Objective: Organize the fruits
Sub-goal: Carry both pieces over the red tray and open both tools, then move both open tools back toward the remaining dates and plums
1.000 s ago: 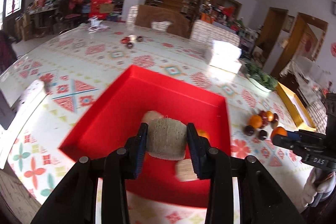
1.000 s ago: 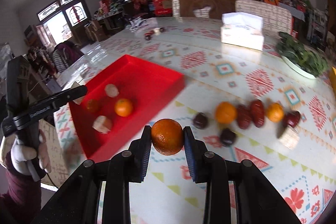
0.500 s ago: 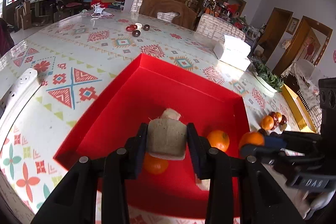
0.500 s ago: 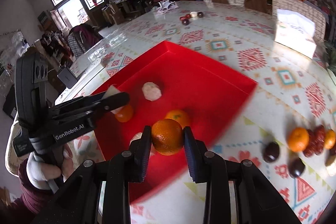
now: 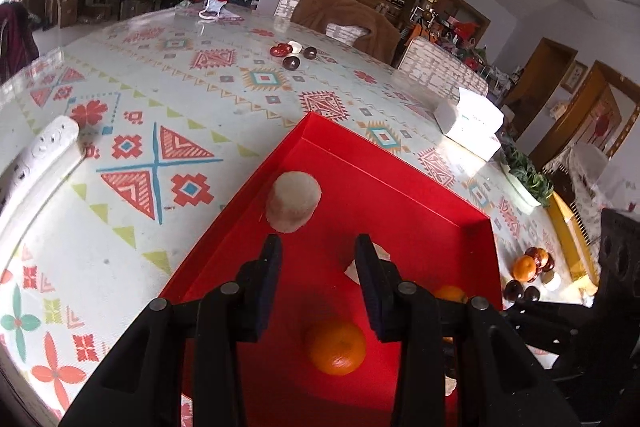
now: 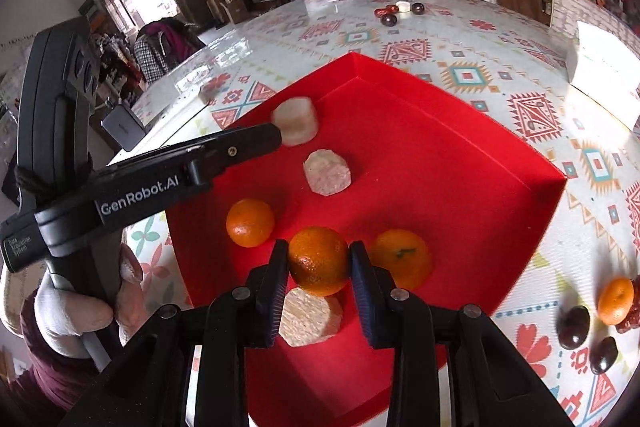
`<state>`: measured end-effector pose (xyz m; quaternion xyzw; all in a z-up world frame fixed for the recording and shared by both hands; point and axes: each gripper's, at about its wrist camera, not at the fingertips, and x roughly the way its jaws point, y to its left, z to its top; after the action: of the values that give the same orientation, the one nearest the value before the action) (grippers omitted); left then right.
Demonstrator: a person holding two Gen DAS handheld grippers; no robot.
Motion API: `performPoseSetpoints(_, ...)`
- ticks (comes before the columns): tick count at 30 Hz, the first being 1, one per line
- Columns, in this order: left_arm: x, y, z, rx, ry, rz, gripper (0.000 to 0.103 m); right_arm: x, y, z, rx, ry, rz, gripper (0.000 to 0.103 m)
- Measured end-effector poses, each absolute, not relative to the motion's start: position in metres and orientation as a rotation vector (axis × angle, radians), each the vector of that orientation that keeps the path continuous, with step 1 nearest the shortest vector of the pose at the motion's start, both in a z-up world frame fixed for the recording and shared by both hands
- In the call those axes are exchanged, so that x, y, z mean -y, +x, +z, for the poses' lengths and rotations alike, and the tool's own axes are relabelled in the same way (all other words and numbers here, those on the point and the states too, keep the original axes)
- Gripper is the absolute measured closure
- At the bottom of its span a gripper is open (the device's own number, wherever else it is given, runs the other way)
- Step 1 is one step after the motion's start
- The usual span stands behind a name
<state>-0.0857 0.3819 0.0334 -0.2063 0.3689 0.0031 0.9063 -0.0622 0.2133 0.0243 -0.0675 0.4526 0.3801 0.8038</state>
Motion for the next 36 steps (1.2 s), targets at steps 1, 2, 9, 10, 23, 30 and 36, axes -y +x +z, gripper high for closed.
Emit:
performPoseSetpoints(1,-0.384,-0.086,0.033,-0.762,-0.441,0.004,0.06,-0.214,-0.061,0.023,-0.974,-0.137,0.814,0.069)
performPoseSetpoints(2,-0.385,-0.088,0.033,-0.759,-0.452,0.005,0.057,-0.214,-0.059,0.022,-0.981,-0.121,0.816,0.067)
performPoseSetpoints(9,-0.386,-0.107,0.047,-0.704,-0.481,0.014,0.046,-0.204,-0.065,0.034,-0.944,-0.082,0.827,0.046)
performPoseSetpoints(10,-0.384,-0.11,0.05,-0.694,-0.481,0.011,0.045,-0.201,-0.068,0.037,-0.933,-0.082,0.825,0.045)
performPoseSetpoints(23,-0.316,-0.144,0.08,-0.606,-0.508,-0.101,0.032,-0.138,-0.079,0.057,-0.846,-0.008,0.758,0.037)
performPoseSetpoints(30,-0.264,-0.143,0.076,-0.633,-0.425,-0.1,0.032,-0.069,-0.079,0.053,-0.833,0.076,0.674,0.034)
performPoseSetpoints(36,-0.232,-0.138,0.077,-0.651,-0.391,-0.107,0.032,0.023,-0.07,0.051,-0.824,0.209,0.551,0.033)
